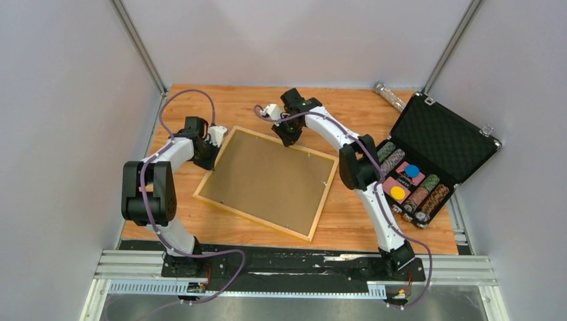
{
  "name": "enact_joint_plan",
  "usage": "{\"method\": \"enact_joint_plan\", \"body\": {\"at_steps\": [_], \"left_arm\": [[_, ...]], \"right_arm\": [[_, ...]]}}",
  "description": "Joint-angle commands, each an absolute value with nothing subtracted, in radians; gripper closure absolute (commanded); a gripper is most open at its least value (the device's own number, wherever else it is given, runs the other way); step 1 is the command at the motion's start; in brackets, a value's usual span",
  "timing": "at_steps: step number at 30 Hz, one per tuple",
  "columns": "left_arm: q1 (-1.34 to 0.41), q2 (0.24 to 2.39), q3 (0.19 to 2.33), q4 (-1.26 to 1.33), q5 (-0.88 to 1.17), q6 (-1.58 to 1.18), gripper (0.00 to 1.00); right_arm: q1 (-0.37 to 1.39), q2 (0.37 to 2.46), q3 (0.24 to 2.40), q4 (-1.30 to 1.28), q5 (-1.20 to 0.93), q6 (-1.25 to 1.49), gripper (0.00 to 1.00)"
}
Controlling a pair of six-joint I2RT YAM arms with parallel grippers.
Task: Put the photo into the frame
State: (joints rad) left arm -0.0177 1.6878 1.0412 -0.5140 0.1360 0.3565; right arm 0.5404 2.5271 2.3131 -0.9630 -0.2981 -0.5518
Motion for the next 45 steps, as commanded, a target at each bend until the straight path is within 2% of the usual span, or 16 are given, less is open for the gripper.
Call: {"method": "enact_joint_plan", "body": {"at_steps": [1, 9, 15, 18, 21, 26, 33, 45], "left_arm": [[-0.017, 1.692, 0.976, -0.832, 0.204, 0.450, 1.00], [-0.017, 1.671, 0.979, -0.925, 0.274, 0.531, 1.00], [-0.017, 1.661, 1.028, -0.998, 0.347, 0.538, 1.00], [-0.016, 1.668, 1.062, -1.010, 0.367, 0.520, 0.87], [-0.015, 1.663, 1.072, -0.984, 0.354, 0.494, 0.69], [-0.014, 1.635, 1.080, -0.903, 0.301, 0.428, 0.53], [-0.014, 1.590, 1.106, -0.797, 0.272, 0.332, 0.46], [-0.014, 1.577, 1.158, -0.690, 0.291, 0.229, 0.44]], "right_arm": [[0.541, 2.588, 2.329, -0.772, -0.147, -0.655, 0.96], [0.546, 2.532, 2.263, -0.684, -0.153, -0.677, 0.70], [0.547, 2.471, 2.229, -0.647, -0.141, -0.622, 0.56], [0.539, 2.416, 2.193, -0.629, -0.131, -0.536, 0.48], [0.525, 2.343, 2.131, -0.614, -0.140, -0.451, 0.41], [0.500, 2.196, 1.982, -0.588, -0.152, -0.329, 0.32], [0.451, 2.021, 1.789, -0.571, -0.138, -0.179, 0.28], [0.357, 1.817, 1.422, -0.558, -0.130, -0.089, 0.28]]}}
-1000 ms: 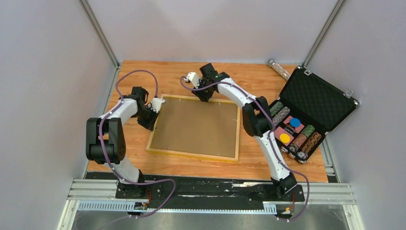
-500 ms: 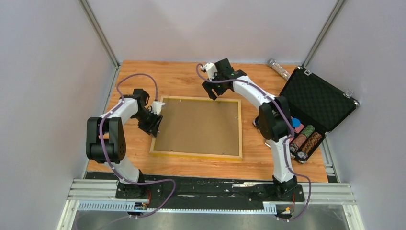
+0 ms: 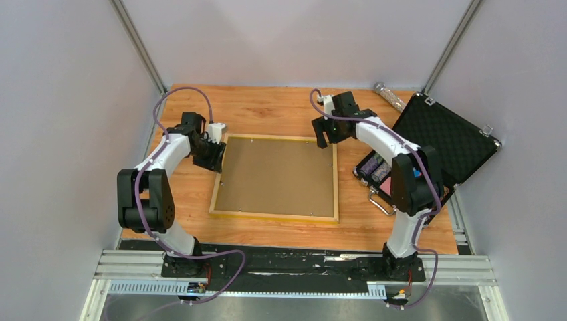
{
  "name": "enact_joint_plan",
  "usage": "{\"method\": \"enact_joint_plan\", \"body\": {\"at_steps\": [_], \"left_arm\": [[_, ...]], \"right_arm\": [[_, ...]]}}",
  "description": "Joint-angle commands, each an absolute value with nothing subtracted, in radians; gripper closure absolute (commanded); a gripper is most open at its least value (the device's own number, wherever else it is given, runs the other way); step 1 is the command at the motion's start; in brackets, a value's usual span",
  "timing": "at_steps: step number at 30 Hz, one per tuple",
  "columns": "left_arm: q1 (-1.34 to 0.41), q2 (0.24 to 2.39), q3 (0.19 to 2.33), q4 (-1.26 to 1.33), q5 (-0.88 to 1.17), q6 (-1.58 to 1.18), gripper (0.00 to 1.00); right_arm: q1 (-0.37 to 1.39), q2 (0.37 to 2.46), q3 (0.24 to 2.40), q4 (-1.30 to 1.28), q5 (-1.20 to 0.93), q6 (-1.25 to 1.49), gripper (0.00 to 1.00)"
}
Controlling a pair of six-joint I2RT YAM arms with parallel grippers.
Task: Put the photo into the frame
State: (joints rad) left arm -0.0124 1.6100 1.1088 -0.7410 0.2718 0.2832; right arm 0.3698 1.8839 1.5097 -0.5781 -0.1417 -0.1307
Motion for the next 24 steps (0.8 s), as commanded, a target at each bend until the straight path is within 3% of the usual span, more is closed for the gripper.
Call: {"method": "enact_joint_plan", "body": {"at_steps": [1, 13, 24], "left_arm": [[-0.014, 1.577, 1.161, -0.687, 0.296, 0.224, 0.44], [-0.014, 1.600, 1.173, -0.677, 0.332, 0.205, 0.41], [-0.014, 1.604, 1.172, -0.689, 0.336, 0.213, 0.41]], "right_arm": [[0.353, 1.805, 1.395, -0.556, -0.131, -0.089, 0.28], [0.330, 1.729, 1.229, -0.534, -0.184, -0.112, 0.33], [0.329, 1.794, 1.221, -0.500, -0.162, -0.151, 0.46]]}}
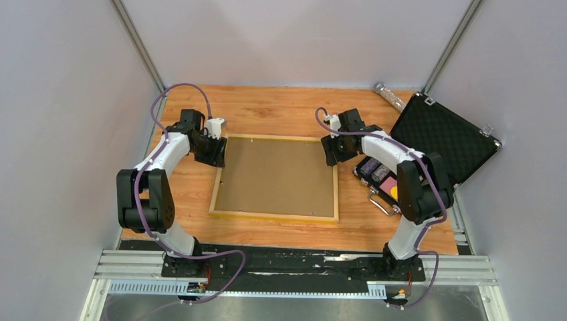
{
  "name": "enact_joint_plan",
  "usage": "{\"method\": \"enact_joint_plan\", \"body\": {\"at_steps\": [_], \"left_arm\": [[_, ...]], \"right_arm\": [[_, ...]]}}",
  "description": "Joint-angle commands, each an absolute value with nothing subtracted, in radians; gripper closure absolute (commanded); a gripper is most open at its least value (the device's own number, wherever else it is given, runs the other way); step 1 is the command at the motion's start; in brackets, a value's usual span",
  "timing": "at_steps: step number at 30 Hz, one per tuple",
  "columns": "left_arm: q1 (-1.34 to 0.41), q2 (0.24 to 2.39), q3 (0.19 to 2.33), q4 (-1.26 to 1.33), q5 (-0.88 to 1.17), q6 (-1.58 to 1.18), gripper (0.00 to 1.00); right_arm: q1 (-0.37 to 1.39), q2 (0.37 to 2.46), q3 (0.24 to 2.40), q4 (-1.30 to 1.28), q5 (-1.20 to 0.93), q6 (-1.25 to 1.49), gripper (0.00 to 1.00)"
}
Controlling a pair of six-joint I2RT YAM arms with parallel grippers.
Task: Put the photo into the frame
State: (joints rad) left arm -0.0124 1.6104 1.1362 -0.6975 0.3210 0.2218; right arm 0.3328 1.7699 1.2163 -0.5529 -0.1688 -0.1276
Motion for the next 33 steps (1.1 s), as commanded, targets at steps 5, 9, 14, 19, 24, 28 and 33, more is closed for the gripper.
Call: {"method": "enact_joint_plan", "body": {"at_steps": [5, 9, 14, 19, 24, 28, 33], "left_arm": [[-0.014, 1.600, 1.175, -0.692, 0.333, 0.215, 0.41], [-0.014, 1.599, 1.174, -0.695, 0.331, 0.219, 0.41], [-0.014, 1.599, 1.171, -0.695, 0.331, 0.218, 0.41], [-0.014, 1.600, 1.167, -0.696, 0.328, 0.224, 0.41], [-0.014, 1.604, 1.164, -0.697, 0.324, 0.232, 0.41], [-0.014, 1.601, 1.162, -0.702, 0.328, 0.247, 0.41], [-0.014, 1.597, 1.160, -0.712, 0.348, 0.268, 0.40]], "right_arm": [[0.328, 1.828, 1.226, -0.493, -0.150, -0.163, 0.49], [0.325, 1.847, 1.226, -0.490, -0.149, -0.168, 0.51], [0.316, 1.868, 1.233, -0.486, -0.146, -0.175, 0.56], [0.312, 1.885, 1.242, -0.484, -0.152, -0.178, 0.65], [0.312, 1.899, 1.255, -0.483, -0.149, -0.190, 0.76], [0.313, 1.903, 1.260, -0.484, -0.151, -0.193, 0.81], [0.312, 1.903, 1.265, -0.485, -0.154, -0.193, 0.82]]}}
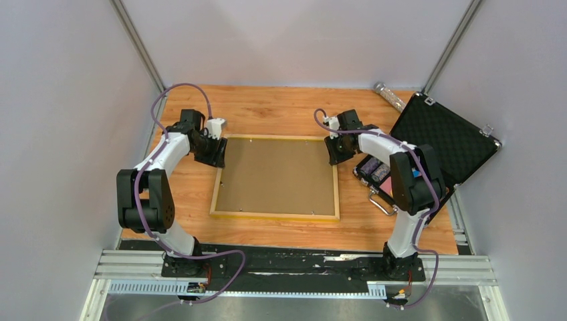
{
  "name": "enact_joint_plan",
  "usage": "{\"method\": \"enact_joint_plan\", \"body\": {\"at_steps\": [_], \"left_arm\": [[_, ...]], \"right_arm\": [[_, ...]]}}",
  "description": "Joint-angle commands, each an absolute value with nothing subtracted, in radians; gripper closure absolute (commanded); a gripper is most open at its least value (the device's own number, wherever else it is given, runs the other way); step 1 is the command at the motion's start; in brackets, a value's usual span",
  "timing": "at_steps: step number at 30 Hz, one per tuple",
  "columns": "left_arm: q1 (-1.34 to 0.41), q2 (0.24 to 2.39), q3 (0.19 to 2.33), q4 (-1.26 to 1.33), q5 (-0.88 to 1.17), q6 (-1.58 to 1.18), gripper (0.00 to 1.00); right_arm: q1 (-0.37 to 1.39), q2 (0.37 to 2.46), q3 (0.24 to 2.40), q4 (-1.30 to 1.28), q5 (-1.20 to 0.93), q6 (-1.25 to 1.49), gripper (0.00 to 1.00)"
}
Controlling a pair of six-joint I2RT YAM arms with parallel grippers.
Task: Put the photo into the frame
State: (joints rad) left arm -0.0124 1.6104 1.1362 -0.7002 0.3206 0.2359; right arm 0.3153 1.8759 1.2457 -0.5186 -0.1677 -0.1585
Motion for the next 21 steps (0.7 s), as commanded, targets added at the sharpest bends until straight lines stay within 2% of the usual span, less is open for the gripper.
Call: {"method": "enact_joint_plan", "body": {"at_steps": [1, 7, 9, 10, 12, 21], "left_arm": [[-0.014, 1.594, 1.159, -0.715, 0.357, 0.276, 0.40], [-0.017, 1.558, 1.141, -0.760, 0.412, 0.360, 0.38], [-0.029, 1.534, 1.129, -0.783, 0.423, 0.408, 0.34], [-0.047, 1.512, 1.118, -0.796, 0.421, 0.438, 0.25], [-0.086, 1.469, 1.093, -0.800, 0.396, 0.480, 0.17], [-0.337, 1.259, 0.965, -0.787, 0.314, 0.600, 0.14]], "right_arm": [[0.312, 1.901, 1.265, -0.485, -0.153, -0.191, 0.80], [0.312, 1.845, 1.255, -0.491, -0.167, -0.175, 0.54], [0.312, 1.820, 1.253, -0.499, -0.187, -0.175, 0.48], [0.312, 1.808, 1.254, -0.502, -0.200, -0.176, 0.46], [0.312, 1.784, 1.253, -0.511, -0.231, -0.178, 0.44], [0.313, 1.659, 1.206, -0.532, -0.353, -0.204, 0.40]]}}
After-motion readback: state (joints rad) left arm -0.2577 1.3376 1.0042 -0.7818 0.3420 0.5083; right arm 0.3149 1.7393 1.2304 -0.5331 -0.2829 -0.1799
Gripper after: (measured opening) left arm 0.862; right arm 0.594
